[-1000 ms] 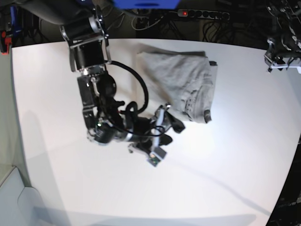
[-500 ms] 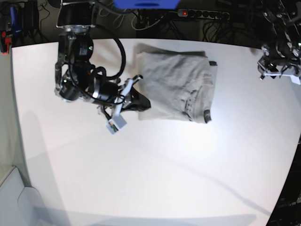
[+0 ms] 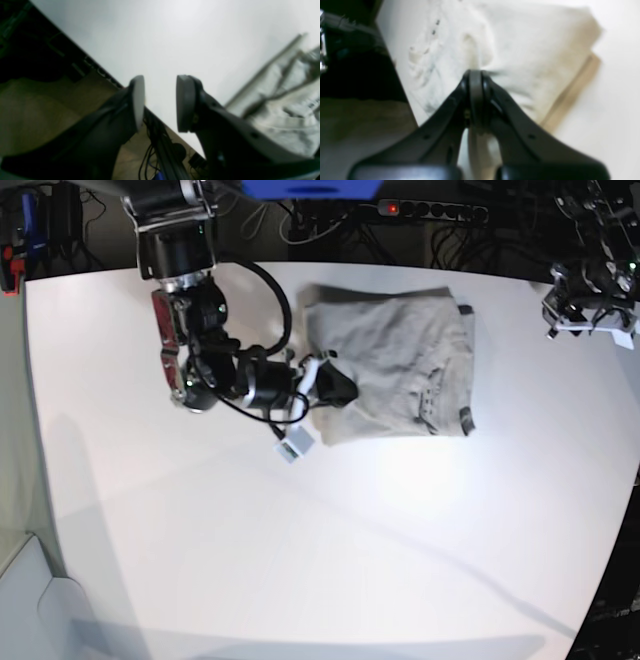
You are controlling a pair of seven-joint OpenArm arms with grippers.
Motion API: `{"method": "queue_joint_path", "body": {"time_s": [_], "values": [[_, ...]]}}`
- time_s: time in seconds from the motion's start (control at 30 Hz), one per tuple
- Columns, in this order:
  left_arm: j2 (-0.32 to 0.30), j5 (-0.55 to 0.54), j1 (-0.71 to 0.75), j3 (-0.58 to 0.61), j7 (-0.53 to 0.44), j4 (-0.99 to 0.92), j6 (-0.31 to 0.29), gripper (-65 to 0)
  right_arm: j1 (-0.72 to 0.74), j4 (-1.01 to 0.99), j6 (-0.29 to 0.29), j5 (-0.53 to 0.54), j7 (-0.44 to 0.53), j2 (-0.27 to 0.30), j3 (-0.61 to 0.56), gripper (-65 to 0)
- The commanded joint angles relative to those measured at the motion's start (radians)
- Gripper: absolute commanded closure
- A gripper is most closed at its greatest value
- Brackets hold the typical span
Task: Layout the t-shirt on the table in an organized manner, then fold the t-shirt properly
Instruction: 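Lower the folded end onto the stack and open the right gripper, then grip the stack's edges with both grippers to square the bundle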
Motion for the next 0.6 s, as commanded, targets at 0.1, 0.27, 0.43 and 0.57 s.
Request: {"method": "queue_joint_path", "body": {"time_s": [0.1, 0.27, 0.43, 0.57], "values": [[-0.008, -0.005, 0.015, -0.005, -0.006, 0.043, -0.008, -20.6, 0.028, -0.109, -0.001, 0.013, 0.099, 0.011, -0.017, 0.0], [-0.008, -0.005, 0.011, -0.004, -0.006, 0.077, -0.008, -20.8, 0.034, -0.049, -0.001, 0.020, 0.086, 0.041, -0.017, 0.0], [-0.008, -0.054, -0.012, -0.002, -0.006, 0.081, -0.008, -20.8, -0.006, 0.249, -0.001, 0.020, -0.030, 0.072, -0.008, 0.0], [-0.015, -0.154, -0.023, -0.002, -0.006, 0.071, -0.008, -20.9, -0.032, 0.379, -0.001, 0.020, -0.086, 0.101, -0.006, 0.0]]}}
